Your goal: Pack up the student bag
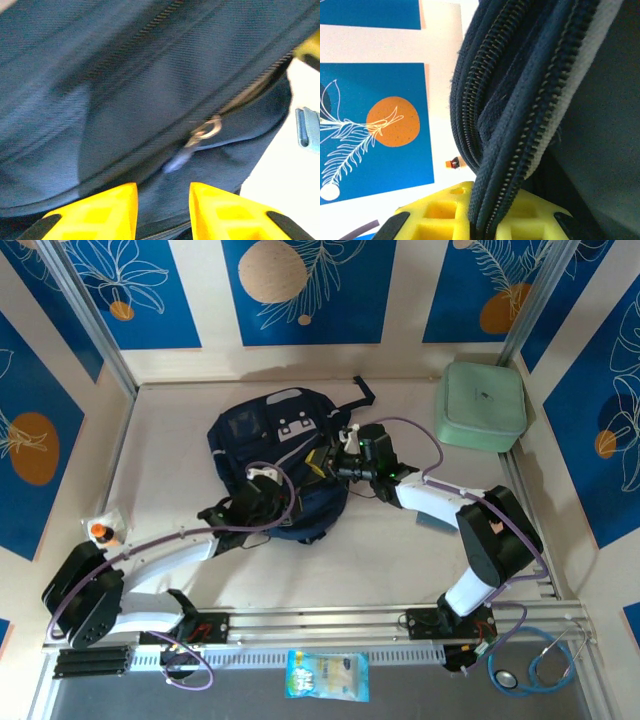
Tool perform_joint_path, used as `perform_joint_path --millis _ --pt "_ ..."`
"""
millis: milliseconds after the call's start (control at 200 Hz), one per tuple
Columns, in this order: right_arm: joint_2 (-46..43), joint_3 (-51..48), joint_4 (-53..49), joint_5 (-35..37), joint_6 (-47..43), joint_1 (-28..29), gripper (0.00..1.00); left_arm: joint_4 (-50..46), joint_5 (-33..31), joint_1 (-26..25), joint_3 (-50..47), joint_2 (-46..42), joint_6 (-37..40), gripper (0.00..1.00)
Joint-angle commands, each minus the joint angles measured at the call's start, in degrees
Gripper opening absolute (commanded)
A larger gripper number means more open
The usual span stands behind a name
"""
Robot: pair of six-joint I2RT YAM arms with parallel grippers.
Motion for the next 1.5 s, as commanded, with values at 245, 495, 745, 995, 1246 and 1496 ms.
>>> perform_joint_path --millis 245,495,745,995,1246,1496 --pt "0.45 3.23 2.47 -3.22 0.31 1.76 0.13 -6.42 -9.14 -2.63 3.65 -0.24 -6.16 0.39" --pt "0.14 3.89 2.26 -3.88 0.13 2.28 0.13 -5.62 -8.00 -2.60 7.35 4.15 -4.14 0.32" --pt "0.02 3.98 2.13 -3.85 -0.12 2.64 0.13 -10.93 -11.63 -2.45 9.77 6.16 -6.05 0.37" --pt "0.09 4.42 1.82 -3.71 -0.63 3.04 0.13 -13.53 -11.73 -2.37 12.19 8.95 -7.26 0.32" --pt "0.28 4.86 1.35 -3.92 -1.54 3.52 0.13 -13.84 -13.45 -1.94 13.46 10.01 -7.07 0.20" --pt "0.55 4.86 1.13 -3.88 -1.54 3.71 0.13 -12.48 -12.56 -1.58 12.79 9.19 -6.36 0.17"
